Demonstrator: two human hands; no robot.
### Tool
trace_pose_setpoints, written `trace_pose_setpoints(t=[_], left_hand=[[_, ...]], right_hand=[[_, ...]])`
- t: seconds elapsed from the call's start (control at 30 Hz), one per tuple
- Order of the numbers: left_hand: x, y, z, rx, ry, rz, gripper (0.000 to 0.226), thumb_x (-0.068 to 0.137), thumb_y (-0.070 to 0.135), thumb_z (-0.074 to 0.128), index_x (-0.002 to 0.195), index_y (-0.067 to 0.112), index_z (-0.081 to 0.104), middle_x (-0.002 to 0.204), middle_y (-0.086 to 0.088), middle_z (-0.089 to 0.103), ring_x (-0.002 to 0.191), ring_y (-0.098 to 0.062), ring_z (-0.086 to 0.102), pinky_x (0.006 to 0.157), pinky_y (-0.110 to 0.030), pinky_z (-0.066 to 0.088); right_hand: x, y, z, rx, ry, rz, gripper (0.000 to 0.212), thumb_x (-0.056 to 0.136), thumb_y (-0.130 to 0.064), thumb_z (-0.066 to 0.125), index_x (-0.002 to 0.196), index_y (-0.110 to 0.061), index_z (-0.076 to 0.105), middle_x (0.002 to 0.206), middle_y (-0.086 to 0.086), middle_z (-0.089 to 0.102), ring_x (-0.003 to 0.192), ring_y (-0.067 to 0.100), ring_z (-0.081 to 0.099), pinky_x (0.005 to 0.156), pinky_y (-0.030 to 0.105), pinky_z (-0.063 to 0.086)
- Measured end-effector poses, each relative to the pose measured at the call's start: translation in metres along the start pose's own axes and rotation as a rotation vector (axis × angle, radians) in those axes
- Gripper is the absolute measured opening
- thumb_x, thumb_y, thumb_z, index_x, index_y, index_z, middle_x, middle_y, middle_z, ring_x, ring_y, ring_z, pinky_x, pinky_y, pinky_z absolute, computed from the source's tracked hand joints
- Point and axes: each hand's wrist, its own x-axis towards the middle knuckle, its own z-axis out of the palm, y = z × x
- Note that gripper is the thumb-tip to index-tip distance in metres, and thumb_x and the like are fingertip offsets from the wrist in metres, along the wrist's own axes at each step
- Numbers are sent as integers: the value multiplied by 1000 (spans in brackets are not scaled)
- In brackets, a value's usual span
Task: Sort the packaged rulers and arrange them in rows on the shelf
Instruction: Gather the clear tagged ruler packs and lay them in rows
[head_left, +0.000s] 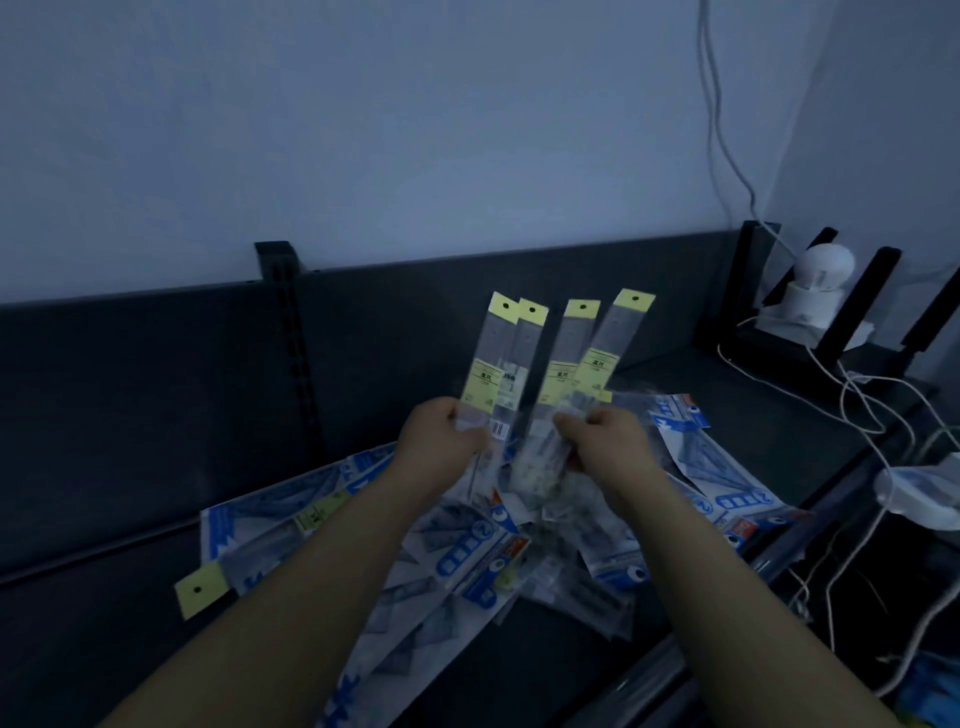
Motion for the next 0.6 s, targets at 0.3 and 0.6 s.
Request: trace_pose_setpoints(t=[0.3, 0.6], left_hand=[[-58, -13, -27, -120, 122, -57, 10, 92, 15, 60, 100, 9, 63, 100, -10, 67, 86, -24, 64, 72, -35, 53], [-139, -34, -78, -252, 410, -217, 19, 90, 5, 52, 100, 13, 66, 94, -5, 71, 80, -20, 67, 65, -28, 55]], right_hand=[[-52, -8, 35, 0, -214, -113, 27, 94, -21, 56, 73, -9, 43, 65, 13, 39, 55, 20, 43, 55, 33, 39], [-104, -29, 86, -20, -579, -280, 28, 94, -19, 51, 71, -14, 37, 64, 7, 32, 59, 18, 34, 56, 32, 30]])
